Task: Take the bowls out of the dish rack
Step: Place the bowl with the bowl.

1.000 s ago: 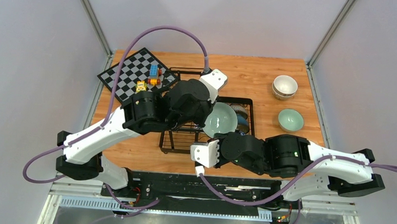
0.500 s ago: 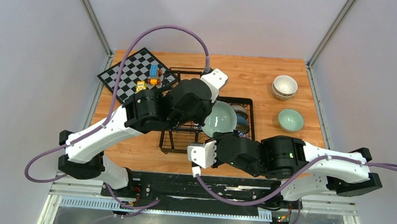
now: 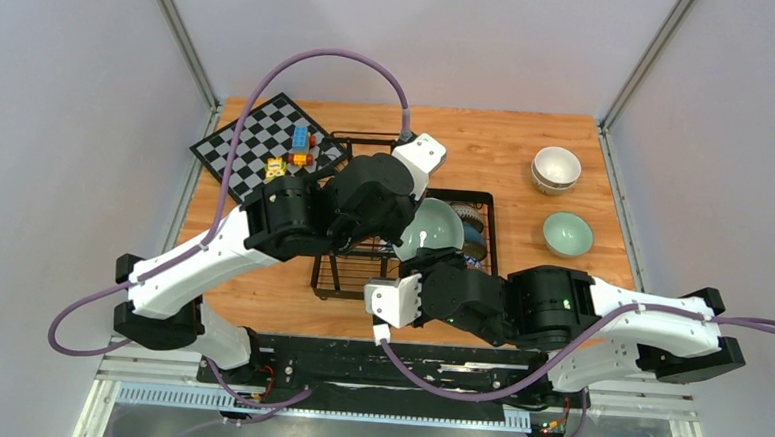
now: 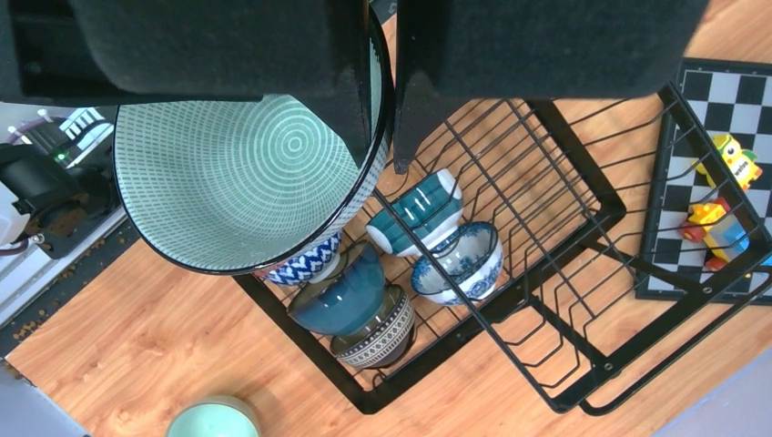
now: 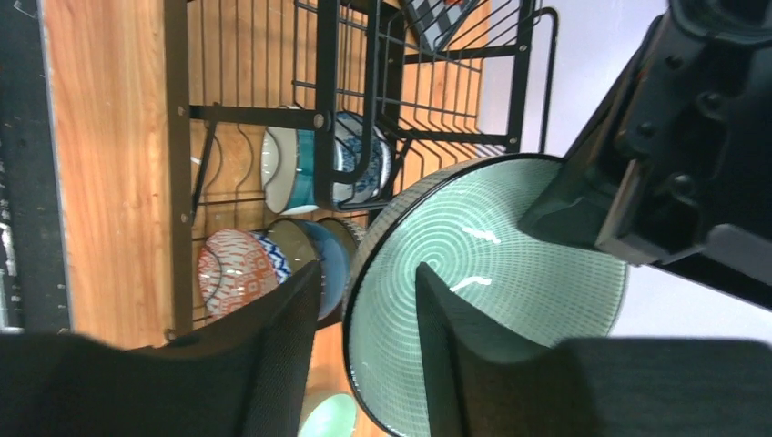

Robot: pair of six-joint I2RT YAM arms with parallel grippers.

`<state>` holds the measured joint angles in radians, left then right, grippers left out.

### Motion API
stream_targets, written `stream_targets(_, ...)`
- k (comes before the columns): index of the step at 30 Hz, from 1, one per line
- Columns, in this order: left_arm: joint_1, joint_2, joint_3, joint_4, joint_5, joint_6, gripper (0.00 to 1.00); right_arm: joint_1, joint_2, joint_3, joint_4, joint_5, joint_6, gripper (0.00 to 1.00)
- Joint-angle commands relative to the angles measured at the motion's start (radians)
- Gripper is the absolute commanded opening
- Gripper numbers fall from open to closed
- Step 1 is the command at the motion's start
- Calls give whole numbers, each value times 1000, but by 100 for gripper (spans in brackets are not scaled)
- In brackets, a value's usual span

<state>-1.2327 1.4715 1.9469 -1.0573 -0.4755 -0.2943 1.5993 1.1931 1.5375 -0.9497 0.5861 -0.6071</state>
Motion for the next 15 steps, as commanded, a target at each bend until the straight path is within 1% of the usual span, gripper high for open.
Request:
stream_targets(1, -4, -47, -25, 91, -19, 0, 0, 16, -9, 21, 2, 33, 27, 55)
stream_targets(3, -2, -52, -25, 104, -31, -7, 0, 16, -12, 21, 9, 34, 34, 75)
stream_targets(6, -2, -59, -25, 120, -50, -16, 0, 21, -19, 34, 15, 30, 48, 93)
stream_targets(7, -2, -61, -27, 125, -59, -19, 0, 24, -21, 43, 15, 27, 57, 97)
stream_targets(9, -1, -69, -38, 140, -82, -26, 0, 34, -28, 71, 9, 15, 75, 99)
stream_targets(15, 38, -112, -90, 199, -102, -66, 0, 60, -53, 200, 5, -45, 156, 99)
